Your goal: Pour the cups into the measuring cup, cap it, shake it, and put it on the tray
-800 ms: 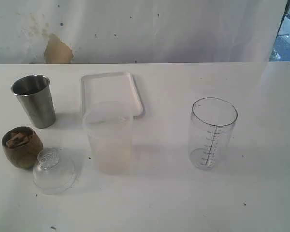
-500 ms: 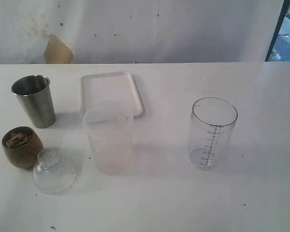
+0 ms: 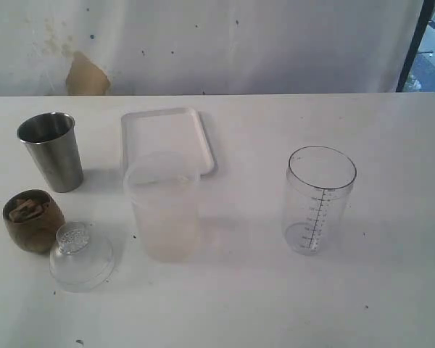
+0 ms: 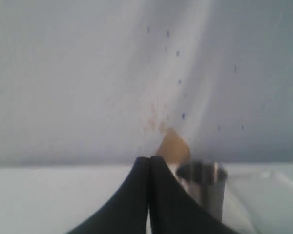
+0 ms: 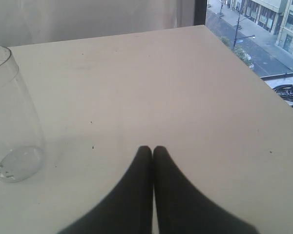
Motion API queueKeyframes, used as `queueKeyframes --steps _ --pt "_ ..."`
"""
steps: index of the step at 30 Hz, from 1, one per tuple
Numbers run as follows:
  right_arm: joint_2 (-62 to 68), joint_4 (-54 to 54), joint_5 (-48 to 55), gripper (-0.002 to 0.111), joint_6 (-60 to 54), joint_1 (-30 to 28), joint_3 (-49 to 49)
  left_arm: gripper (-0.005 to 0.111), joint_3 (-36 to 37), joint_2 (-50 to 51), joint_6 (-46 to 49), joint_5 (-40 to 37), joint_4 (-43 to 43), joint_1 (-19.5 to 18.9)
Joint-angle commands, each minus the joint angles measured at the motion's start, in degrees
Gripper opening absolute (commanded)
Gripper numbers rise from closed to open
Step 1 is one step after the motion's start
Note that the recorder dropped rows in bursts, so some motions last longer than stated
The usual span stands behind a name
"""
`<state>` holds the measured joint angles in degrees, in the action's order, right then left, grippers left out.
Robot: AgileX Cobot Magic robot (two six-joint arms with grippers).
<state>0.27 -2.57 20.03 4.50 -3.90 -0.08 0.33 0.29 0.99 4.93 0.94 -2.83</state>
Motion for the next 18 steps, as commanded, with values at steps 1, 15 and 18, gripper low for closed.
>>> queueKeyframes --steps 1,15,18 --pt "-0.3 -0.2 -0.3 0.0 0.3 0.2 0.1 0.0 -0.3 -0.3 -9.8 17.4 -0.9 0.2" --pt "-0.3 -0.2 -0.3 0.0 0.3 0.2 0.1 0.094 -6.2 11.8 -29.1 25.0 10.1 0.2" --pt "-0.3 -0.2 -0.3 0.0 0.3 0.2 0.1 0.105 -7.1 21.7 -30.5 24.1 19.1 0.2"
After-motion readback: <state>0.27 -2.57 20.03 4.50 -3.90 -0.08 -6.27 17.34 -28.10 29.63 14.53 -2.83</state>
